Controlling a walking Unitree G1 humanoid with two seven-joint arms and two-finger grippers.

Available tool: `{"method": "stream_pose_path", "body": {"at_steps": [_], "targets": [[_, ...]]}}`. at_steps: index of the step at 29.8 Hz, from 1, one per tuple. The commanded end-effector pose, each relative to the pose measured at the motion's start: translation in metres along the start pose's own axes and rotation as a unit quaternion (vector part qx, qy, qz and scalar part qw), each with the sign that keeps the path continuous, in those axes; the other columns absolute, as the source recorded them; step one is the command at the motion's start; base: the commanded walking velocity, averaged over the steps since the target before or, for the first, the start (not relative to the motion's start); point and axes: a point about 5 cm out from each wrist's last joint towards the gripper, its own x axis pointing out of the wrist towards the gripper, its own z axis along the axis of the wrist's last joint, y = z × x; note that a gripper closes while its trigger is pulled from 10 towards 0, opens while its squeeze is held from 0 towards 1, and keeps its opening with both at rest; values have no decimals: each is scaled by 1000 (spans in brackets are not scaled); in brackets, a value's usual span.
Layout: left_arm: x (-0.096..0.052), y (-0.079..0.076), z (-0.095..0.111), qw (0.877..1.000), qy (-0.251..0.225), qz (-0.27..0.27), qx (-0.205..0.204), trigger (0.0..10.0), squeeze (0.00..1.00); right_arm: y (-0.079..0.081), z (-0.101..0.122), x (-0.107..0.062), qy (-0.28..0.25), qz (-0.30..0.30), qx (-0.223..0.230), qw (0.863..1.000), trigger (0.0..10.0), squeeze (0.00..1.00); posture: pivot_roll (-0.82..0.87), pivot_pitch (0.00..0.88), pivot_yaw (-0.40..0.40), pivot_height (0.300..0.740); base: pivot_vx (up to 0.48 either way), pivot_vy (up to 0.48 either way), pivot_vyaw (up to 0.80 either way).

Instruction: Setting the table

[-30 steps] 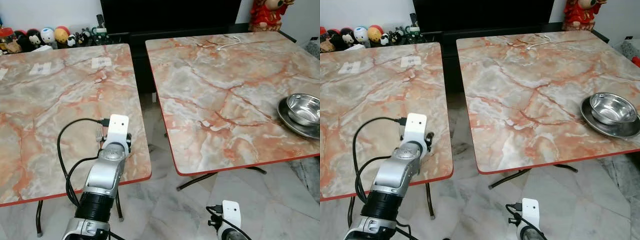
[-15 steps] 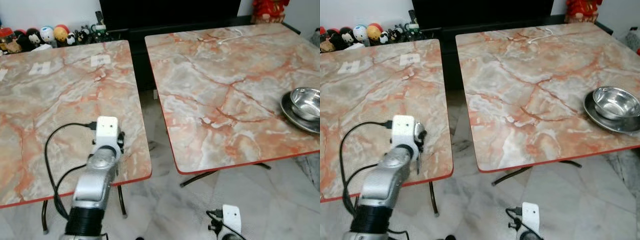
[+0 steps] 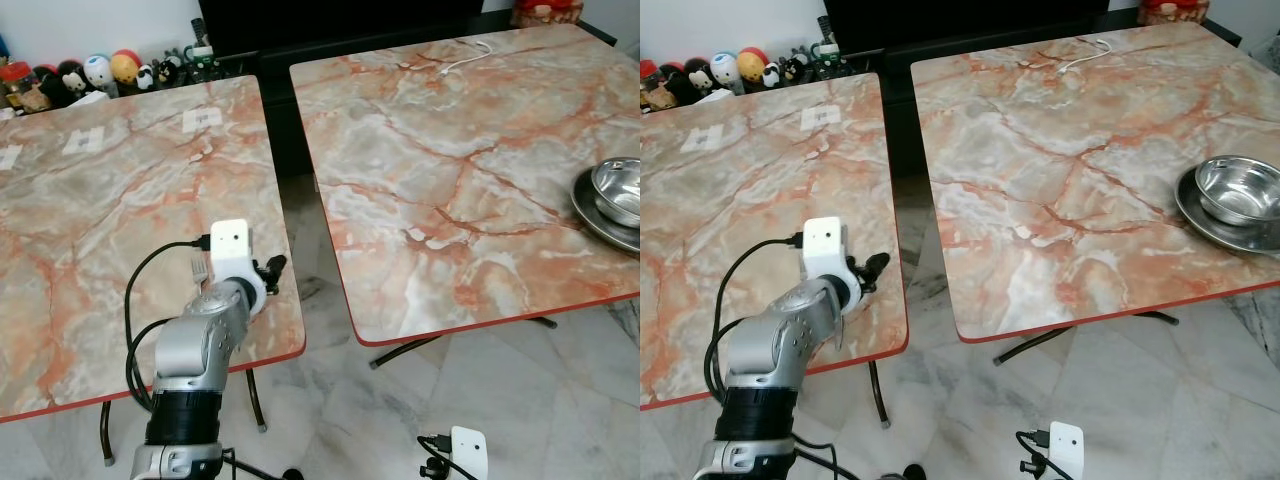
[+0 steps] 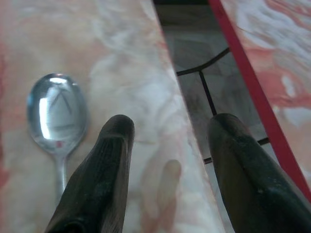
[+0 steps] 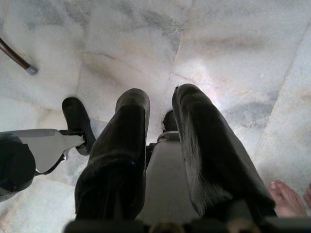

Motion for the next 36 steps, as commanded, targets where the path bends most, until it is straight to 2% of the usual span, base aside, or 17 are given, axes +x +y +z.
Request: {"method": "stream_pose_path", "body": {"at_steps": [1, 6, 7, 16, 23, 36], "targets": [[2, 11, 0, 1000, 11, 21, -19, 10000, 0, 1, -3, -1, 6, 1, 5, 1000, 10000, 0, 63, 123, 98, 740, 0, 0, 0], [2, 17, 10, 998, -11, 53, 6, 10000, 0, -1, -1, 0, 3, 0, 2, 1000, 10000, 0, 65, 126, 90, 740, 0, 0, 0], [2, 21, 8, 997, -6, 71, 29, 10000, 0, -1, -1, 0, 2, 1, 0, 1000, 10000, 0, 66, 127, 87, 740, 0, 0, 0], [0, 31, -9, 990, 30, 106, 85, 10000, 0, 1, 2, 1, -3, 3, -4, 1000, 10000, 0, 64, 133, 90, 740, 0, 0, 0], [3, 35, -16, 988, 38, 116, 89, 10000, 0, 3, 3, 1, -4, 5, -3, 1000, 10000, 0, 63, 135, 92, 740, 0, 0, 0], [7, 38, -34, 988, 78, 117, 67, 10000, 0, 5, 2, 1, -4, 7, -1, 1000, 10000, 0, 60, 131, 94, 740, 0, 0, 0]]}}
